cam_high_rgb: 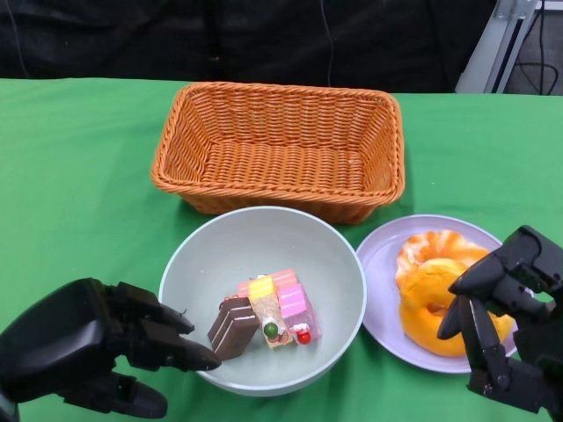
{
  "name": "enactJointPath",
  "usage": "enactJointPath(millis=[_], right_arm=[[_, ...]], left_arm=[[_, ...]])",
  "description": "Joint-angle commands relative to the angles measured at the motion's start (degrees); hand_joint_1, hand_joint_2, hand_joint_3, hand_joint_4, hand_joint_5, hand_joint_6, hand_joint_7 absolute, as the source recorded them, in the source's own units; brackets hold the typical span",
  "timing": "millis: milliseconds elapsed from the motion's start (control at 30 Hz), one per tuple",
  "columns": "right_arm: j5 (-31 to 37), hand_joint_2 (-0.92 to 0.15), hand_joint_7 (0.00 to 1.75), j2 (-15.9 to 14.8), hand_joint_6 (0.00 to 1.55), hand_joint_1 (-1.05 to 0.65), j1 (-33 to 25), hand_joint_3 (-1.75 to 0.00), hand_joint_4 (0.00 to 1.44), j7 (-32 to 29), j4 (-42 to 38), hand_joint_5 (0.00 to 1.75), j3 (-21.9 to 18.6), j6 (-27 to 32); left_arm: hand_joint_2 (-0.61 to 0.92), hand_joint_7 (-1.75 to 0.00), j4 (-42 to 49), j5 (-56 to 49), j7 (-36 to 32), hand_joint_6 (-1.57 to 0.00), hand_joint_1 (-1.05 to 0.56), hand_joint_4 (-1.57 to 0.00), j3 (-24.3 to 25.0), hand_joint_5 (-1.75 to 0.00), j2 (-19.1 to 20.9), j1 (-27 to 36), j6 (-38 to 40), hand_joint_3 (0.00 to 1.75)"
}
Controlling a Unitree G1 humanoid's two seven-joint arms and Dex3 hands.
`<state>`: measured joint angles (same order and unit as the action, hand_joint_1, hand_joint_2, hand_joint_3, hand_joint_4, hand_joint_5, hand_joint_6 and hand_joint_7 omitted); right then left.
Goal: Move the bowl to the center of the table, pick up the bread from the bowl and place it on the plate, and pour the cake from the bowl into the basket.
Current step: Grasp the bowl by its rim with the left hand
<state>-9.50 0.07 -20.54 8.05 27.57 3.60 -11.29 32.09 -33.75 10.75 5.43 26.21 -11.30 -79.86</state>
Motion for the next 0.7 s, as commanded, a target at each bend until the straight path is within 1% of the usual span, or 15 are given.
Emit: enactJointPath(millis=[33, 133, 233, 400, 600, 667, 700], right_arm=[[0.06, -0.45, 1.36, 0.63, 0.63, -0.14, -0.88, -1.21, 0.69, -0.62, 0.89, 1.63, 0.65, -0.90], [-0.36, -0.45, 1.35, 1.16, 0.65, -0.15, -1.51, -1.22, 0.71, -0.82, 1.50, 1.61, 1.27, -1.26], [-0.79, -0.46, 1.34, 1.58, 0.65, -0.19, -2.35, -1.15, 0.73, -0.65, 2.43, 1.60, 2.27, -1.59], [-0.85, -0.40, 1.34, 1.79, 0.65, -0.17, -3.51, -1.27, 0.73, -0.76, 3.49, 1.61, 3.37, -1.35], [-0.57, -0.37, 1.36, 1.89, 0.65, -0.18, -3.76, -1.36, 0.73, -1.17, 3.69, 1.62, 3.54, -1.69], [-0.67, -0.37, 1.36, 1.91, 0.66, -0.21, -3.76, -1.34, 0.74, -1.35, 3.75, 1.62, 3.58, -1.71], [-0.74, -0.38, 1.36, 1.95, 0.66, -0.22, -3.76, -1.30, 0.74, -1.46, 3.79, 1.61, 3.59, -1.70]], left_arm=[[0.85, -0.03, -2.11, -4.60, -3.67, -0.97, -0.38, -0.99, 0.08, -0.07, 0.82, -0.49, 2.26, 0.01], [0.87, -0.01, -4.85, -8.38, -6.03, -0.96, -0.39, -0.99, -0.95, -0.06, 1.44, -0.26, 5.76, 0.01], [0.88, 0.00, -7.32, -11.30, -8.88, -0.94, -0.40, -0.99, -2.03, -0.04, 1.58, -0.05, 8.87, 0.01], [0.90, 0.00, -10.78, -13.84, -12.68, -0.92, -0.42, -0.98, -4.64, -0.02, 2.37, 0.89, 14.02, 0.01], [0.92, 0.00, -15.64, -16.31, -12.49, -0.89, -0.43, -0.94, -9.19, 0.00, 4.25, 2.14, 21.52, 0.01], [0.91, 0.00, -16.63, -16.63, -12.27, -0.90, -0.42, -0.93, -10.81, 0.00, 4.99, 2.16, 23.30, 0.01], [0.91, 0.00, -16.93, -16.79, -12.23, -0.90, -0.42, -0.93, -11.62, 0.00, 5.34, 2.04, 23.95, 0.00]])
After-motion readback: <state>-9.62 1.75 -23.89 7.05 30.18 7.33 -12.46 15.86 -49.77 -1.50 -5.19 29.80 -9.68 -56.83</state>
